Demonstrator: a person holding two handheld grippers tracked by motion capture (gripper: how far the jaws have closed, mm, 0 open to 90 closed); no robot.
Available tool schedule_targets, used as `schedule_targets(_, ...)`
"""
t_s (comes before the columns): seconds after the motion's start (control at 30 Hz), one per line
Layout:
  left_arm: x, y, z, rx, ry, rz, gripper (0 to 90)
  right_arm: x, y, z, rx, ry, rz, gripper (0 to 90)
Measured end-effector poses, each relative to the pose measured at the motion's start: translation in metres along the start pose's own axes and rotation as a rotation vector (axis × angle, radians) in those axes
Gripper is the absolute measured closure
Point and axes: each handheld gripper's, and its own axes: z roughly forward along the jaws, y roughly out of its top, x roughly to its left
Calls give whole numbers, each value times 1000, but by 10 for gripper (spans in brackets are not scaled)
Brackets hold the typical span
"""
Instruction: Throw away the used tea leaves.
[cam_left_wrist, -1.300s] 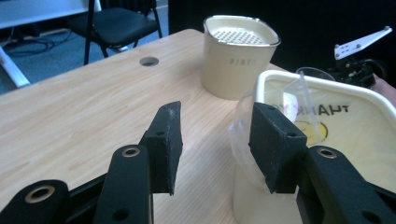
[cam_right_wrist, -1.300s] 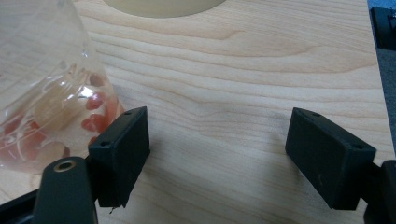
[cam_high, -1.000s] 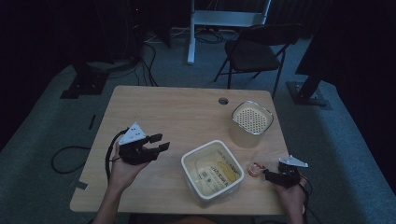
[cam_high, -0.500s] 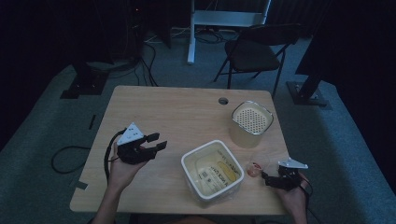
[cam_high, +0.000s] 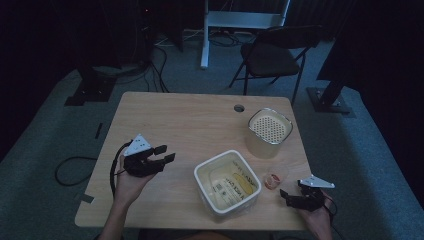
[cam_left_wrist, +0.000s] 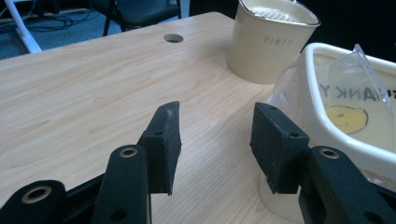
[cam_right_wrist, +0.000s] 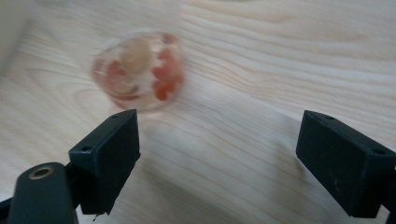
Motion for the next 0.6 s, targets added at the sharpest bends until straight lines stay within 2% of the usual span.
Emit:
schedule_targets(0.2, 0, -2, 2, 6, -3, -6, 536, 10, 6, -5, -79, 83, -30, 160)
schedule_targets(0.4, -1, -2, 7, 13, -8, -2, 537, 21, 15, 3, -107, 134, -54, 165)
schedule_targets(0.57, -1, -3, 8, 10, -12, -1, 537, 30, 22, 14, -89, 134, -95, 175)
schedule_targets(0.6, -1, -3, 8, 9, -12, -2, 537, 32, 24, 20, -66, 120, -111, 176)
